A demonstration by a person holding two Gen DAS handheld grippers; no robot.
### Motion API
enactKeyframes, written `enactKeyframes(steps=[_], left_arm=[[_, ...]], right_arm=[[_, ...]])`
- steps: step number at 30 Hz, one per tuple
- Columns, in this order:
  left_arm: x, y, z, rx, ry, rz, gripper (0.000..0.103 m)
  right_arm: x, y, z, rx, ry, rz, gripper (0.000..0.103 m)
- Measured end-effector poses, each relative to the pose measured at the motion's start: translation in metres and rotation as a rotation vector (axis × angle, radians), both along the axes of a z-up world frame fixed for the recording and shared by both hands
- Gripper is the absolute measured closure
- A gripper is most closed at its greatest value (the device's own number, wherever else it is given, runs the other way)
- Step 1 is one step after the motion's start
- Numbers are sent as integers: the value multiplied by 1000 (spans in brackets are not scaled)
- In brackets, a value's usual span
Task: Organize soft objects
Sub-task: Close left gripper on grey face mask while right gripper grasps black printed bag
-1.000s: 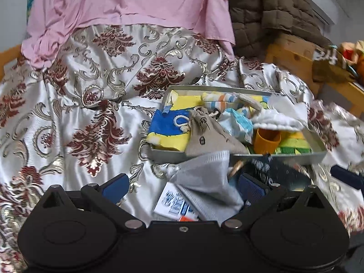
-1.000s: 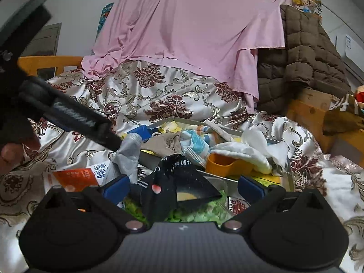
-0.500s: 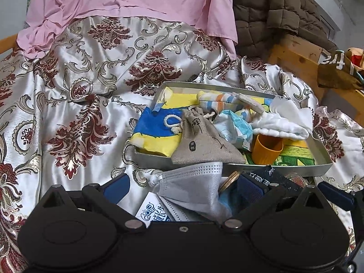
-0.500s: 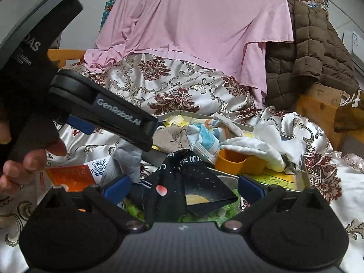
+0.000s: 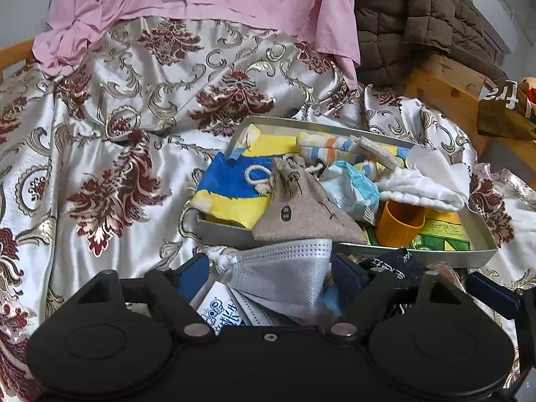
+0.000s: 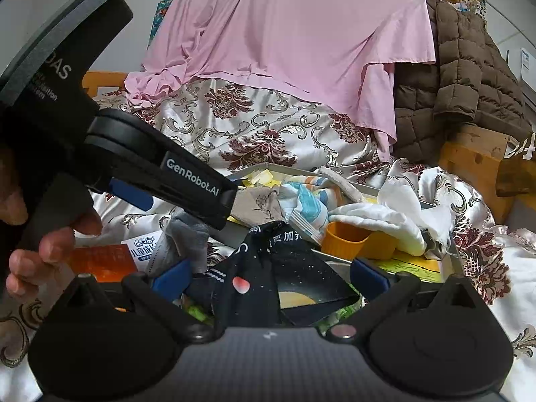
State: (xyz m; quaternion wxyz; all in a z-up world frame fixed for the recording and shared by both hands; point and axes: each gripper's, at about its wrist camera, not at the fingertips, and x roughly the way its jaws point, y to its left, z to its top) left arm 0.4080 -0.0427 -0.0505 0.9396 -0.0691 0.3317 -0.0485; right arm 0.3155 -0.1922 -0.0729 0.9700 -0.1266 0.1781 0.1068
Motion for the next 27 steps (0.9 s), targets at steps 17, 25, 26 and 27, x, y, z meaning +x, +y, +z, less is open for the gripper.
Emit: enactKeyframes(steps=[17,25,26,27], left_arm=[[0,5,-9,-13,26,8,59],[-11,1,-13,14,40,-6,72],[-13,1,-13,16,40,-6,72],[-15,1,-13,17,42,-7,73]], right_arm=[[2,4,-2,7,11,25,15],[-3,3,3,10,37,12,18],[-4,3,3,14,40,11,19],[-4,2,4,18,42,10,20]])
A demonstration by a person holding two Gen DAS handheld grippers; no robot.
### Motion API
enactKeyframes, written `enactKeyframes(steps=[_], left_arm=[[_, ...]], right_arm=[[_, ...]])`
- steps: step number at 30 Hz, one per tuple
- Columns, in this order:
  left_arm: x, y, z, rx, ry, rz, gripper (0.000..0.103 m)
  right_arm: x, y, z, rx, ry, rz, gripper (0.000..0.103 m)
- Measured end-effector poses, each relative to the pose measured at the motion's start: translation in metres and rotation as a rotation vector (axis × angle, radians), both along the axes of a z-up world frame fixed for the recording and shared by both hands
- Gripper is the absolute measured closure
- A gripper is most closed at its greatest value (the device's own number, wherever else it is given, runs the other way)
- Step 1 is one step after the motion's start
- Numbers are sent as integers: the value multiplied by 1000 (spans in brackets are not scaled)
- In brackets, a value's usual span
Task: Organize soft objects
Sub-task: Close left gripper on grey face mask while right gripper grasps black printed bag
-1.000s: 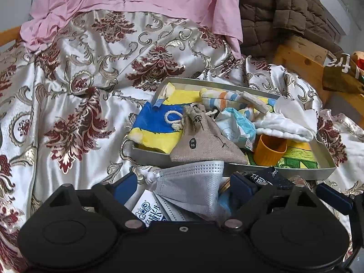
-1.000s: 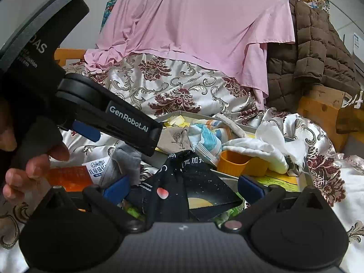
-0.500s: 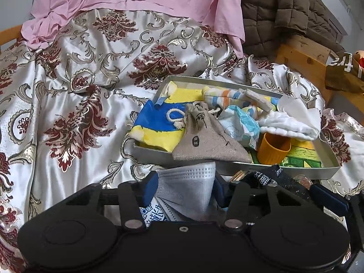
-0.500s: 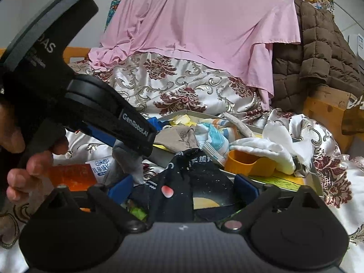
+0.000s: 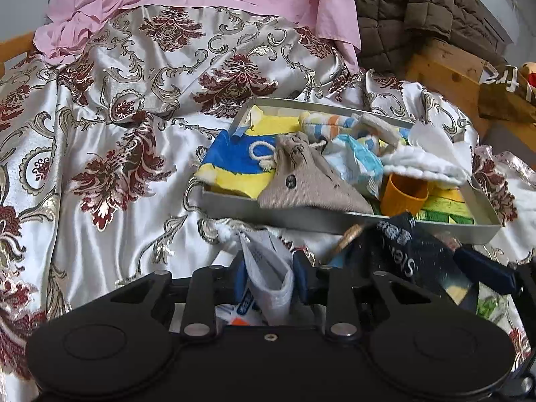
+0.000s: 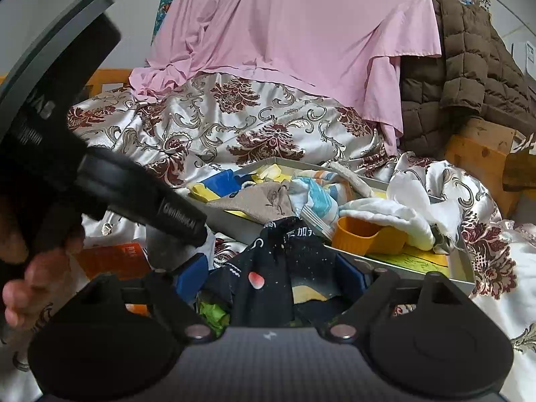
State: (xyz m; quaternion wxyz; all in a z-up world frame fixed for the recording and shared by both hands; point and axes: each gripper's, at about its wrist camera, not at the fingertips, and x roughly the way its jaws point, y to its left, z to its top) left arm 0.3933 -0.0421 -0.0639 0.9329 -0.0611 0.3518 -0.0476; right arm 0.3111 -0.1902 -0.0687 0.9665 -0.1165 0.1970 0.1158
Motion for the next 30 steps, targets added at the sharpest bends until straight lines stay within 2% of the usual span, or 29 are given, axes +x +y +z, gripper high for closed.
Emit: enactKeyframes(steps=[11,14,20,22,27,30], left_arm=[[-6,3,-4,-23,35,-19,70],[-6,4,-4,-34,39,-14,71],[-12,-1,0,-11,28,-14,86],[-15,-3,2,-2,22,-16,88],[-25,-5,9,-1,17,-22,94],[-34,-8,14,15,9,-30,94]], right_arm=[[-2,-6,4,23,3,-25,31],[-3,-6,3,24,-3,-32,36],[-5,-4,5,22,1,-23,54],[-6,-4,5,23,4,-22,59],[-10,-3,7,26,15,-21,82],[-14,-4,9,24,25,-23,88]])
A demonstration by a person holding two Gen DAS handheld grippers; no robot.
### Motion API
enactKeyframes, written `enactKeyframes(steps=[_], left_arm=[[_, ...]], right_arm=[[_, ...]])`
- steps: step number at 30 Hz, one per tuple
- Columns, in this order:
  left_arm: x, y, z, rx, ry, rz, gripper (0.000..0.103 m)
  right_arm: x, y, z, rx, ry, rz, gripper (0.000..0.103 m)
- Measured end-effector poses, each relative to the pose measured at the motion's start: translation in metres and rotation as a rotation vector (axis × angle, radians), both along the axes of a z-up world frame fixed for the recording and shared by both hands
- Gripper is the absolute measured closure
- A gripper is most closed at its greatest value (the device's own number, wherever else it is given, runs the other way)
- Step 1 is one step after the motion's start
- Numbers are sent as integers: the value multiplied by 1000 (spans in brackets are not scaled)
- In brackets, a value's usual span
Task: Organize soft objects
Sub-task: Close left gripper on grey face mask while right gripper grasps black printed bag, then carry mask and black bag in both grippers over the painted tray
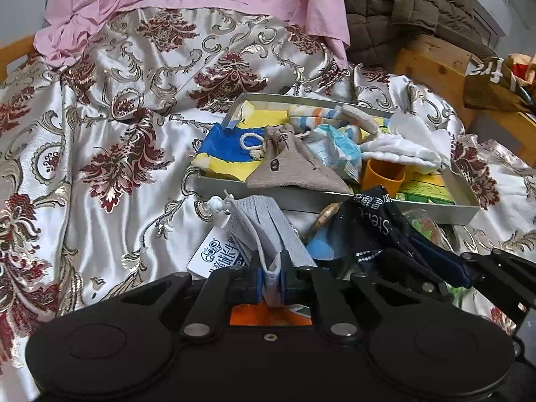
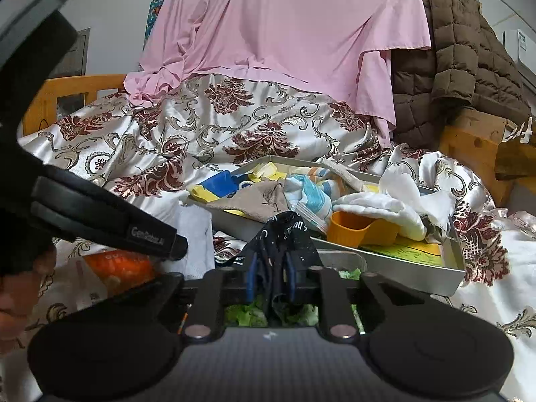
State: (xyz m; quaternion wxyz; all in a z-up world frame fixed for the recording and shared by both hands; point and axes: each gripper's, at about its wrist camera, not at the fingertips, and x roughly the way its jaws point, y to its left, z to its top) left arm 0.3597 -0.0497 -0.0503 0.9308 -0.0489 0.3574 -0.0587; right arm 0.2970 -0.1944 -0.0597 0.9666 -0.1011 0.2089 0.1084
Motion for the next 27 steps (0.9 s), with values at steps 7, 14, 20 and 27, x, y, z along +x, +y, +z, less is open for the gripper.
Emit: enactKeyframes(steps=[7,14,20,27], left_arm=[[-26,-1,14,17,-17,-13,95],[-59,-6,33,3,-45,-56,96],[-82,-9,49,-7,-79,-84,96],[-91,-13,70,-38,-125,-90,96]], right_arm=[[-16,-7,6,-8,19,-29,95],[-41,-16,19,3,-2,-65,95],[-69,-19,37,15,-71,-94,95],[-92,-24,57,34,-171,-111,95]])
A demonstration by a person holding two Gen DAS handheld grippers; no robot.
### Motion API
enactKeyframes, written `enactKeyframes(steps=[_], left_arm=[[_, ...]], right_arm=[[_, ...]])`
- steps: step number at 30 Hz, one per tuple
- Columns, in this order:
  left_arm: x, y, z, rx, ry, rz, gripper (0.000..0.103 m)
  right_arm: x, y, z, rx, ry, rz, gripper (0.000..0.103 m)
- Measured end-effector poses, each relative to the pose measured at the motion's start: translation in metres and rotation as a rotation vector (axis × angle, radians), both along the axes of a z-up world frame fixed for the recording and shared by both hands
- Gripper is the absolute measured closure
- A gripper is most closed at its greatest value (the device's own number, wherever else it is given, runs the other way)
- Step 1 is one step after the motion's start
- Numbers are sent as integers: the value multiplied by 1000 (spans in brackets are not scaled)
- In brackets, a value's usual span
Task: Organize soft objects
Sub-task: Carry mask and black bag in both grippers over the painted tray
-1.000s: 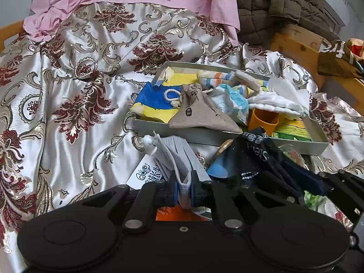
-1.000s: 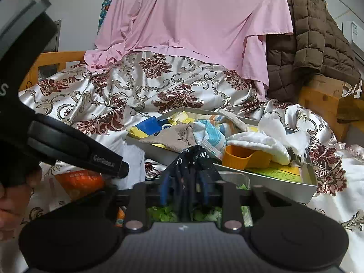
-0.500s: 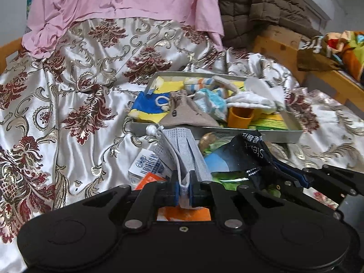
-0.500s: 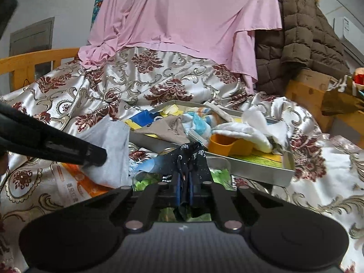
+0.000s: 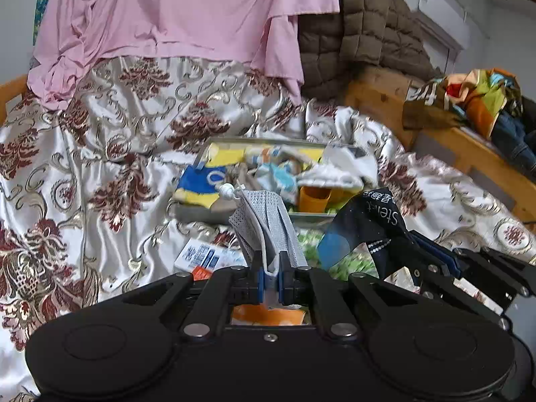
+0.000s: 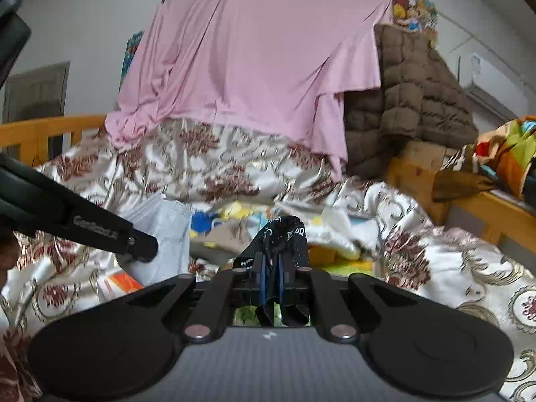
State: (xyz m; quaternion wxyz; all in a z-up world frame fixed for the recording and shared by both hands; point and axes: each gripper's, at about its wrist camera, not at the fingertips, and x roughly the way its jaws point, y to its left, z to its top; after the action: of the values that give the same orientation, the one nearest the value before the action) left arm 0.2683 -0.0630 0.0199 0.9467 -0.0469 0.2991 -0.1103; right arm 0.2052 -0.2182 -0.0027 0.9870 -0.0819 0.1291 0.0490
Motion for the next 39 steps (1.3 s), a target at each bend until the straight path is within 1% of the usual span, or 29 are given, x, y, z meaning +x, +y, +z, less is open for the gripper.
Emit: enactKeyframes(steps=[6,12,15,19,25,28,32,37,39], left_arm=[[12,-10,24,-17,-56,-19,96],[44,-21,49,-10,-120,-34,96],[67,-30,57,-4,-145,-43,96],[109,-46,59,-8,-157,-54,96],[175,-73,45,-1,-159,-61,96],[209,-87,35,-10,-154,-63,95],[246,-100,17,-22,-143,-62,95],[282,-115,-12,-53,-75,-54,95],[290,-120,-20,-51,-64,-58,95]], right_arm=[[-2,-11,15,24,-65,-13,95],[6,-32,27,60,-110,-59,95],[24,-45,33,78,-117,-75,95],[62,-62,39,92,-118,-85,95],[136,-83,36,79,-76,-86,95],[180,-100,32,120,-21,-95,95],[224,-121,23,194,42,-106,95],[267,-135,3,220,138,-97,95],[278,-139,-5,238,176,-95,95]])
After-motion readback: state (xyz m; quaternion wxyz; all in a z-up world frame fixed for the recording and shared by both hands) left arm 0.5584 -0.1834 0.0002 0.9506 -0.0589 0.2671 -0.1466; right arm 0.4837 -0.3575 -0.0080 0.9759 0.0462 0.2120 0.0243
